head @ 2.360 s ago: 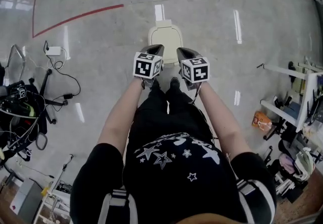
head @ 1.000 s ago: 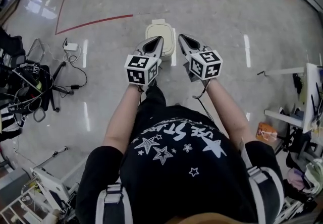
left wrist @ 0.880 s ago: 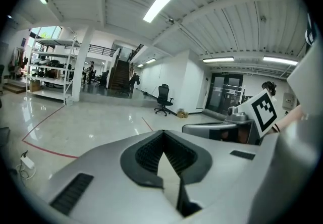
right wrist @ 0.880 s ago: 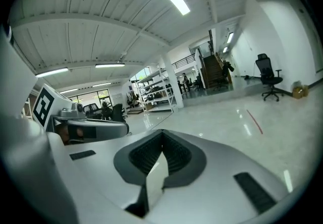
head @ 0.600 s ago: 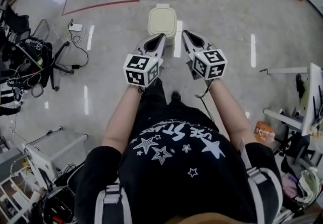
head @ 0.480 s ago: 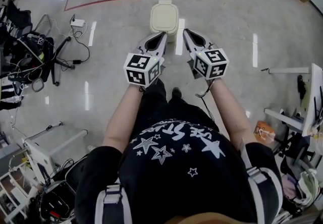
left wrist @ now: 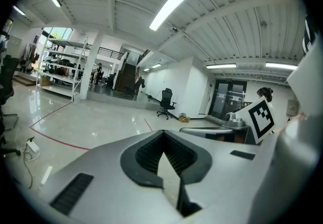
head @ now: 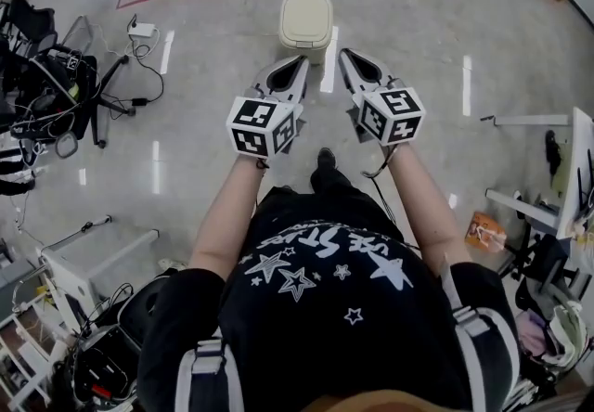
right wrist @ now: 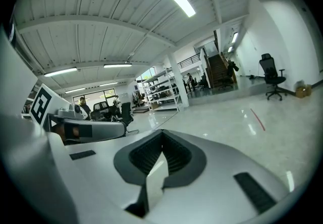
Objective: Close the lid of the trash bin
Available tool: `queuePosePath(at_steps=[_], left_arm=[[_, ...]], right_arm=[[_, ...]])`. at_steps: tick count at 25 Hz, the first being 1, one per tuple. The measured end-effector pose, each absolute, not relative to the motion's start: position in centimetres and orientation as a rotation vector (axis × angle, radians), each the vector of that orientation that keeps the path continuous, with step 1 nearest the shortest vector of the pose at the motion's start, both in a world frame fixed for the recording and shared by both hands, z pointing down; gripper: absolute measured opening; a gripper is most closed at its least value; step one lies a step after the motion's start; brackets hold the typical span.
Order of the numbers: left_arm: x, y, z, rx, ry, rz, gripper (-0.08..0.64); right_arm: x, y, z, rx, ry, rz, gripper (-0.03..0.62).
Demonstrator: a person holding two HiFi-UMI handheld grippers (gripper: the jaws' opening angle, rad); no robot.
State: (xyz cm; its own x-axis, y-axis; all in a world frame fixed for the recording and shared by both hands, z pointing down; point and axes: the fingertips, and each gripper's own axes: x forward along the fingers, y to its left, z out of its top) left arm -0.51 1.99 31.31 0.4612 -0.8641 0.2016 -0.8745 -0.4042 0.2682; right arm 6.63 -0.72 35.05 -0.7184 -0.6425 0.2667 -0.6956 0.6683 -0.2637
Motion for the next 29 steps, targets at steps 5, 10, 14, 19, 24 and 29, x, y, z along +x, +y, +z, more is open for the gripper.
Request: queuePosePath(at_steps=[5, 10, 14, 19, 24, 29], left_arm=[[-1.7, 5.0, 30.7, 2.395, -1.443, 0.033, 0.011], [-3.9, 8.2, 30.3, 2.409, -1.428, 0.021, 0.011], [-4.5, 10.3, 29.5, 2.430, -1.418, 0.000, 0.011], [-4.2, 12.1, 27.9, 2.479, -1.399, -0.036, 0.011], [-4.2, 13.5, 27.2, 2.496, -1.396, -0.054, 0.011], [-4.4, 14.6, 26.9, 2.489, -1.396, -0.062, 0.011]], right_arm=[[5.4, 2.2, 34.5, 1.142, -2.715, 0.525, 0.005], [3.7, 5.6, 33.4, 1.189, -2.714, 0.470, 0.005], [3.1, 8.4, 32.3, 1.204, -2.718, 0.407, 0.005], [2.8, 11.2, 30.7, 1.194, -2.740, 0.338, 0.005], [2.4, 12.6, 29.4, 1.192, -2.757, 0.287, 0.005], [2.3, 13.5, 29.0, 1.201, -2.773, 0.312, 0.005]])
